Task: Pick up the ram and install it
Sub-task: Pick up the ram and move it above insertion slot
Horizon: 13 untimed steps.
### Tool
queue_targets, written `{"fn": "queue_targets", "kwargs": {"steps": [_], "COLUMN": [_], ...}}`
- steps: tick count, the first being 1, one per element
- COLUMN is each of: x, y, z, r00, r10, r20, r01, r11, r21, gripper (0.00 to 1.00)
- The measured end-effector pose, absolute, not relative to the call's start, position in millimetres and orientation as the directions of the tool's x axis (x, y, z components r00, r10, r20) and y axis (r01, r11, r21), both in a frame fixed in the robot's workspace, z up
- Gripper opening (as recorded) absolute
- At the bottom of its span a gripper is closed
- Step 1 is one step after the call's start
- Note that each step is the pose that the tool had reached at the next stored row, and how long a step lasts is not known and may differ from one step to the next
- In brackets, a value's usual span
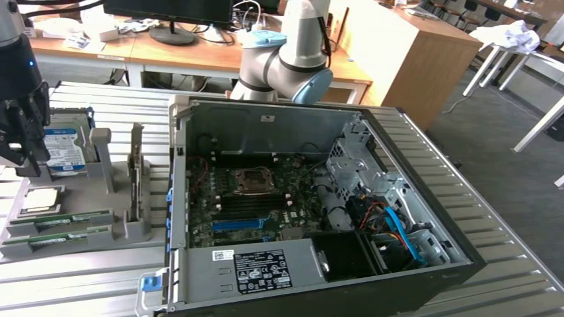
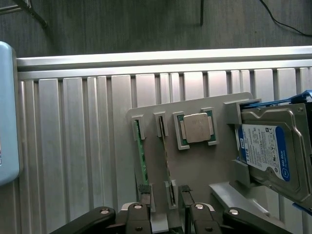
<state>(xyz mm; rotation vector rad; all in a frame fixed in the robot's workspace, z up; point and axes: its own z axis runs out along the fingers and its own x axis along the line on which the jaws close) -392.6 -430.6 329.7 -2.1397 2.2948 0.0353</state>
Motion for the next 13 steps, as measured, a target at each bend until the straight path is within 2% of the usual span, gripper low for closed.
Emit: {"fn": "queue_targets", "kwargs": {"steps": [13], "x": [-392.6], "y": [-431.2], "z": [327.0], "r00": [-0.070], "r10": [-0.997], "r20": [-0.018], "r01": [-0.997], "r11": [0.070], "r21": [0.014], "gripper": [0.36]}}
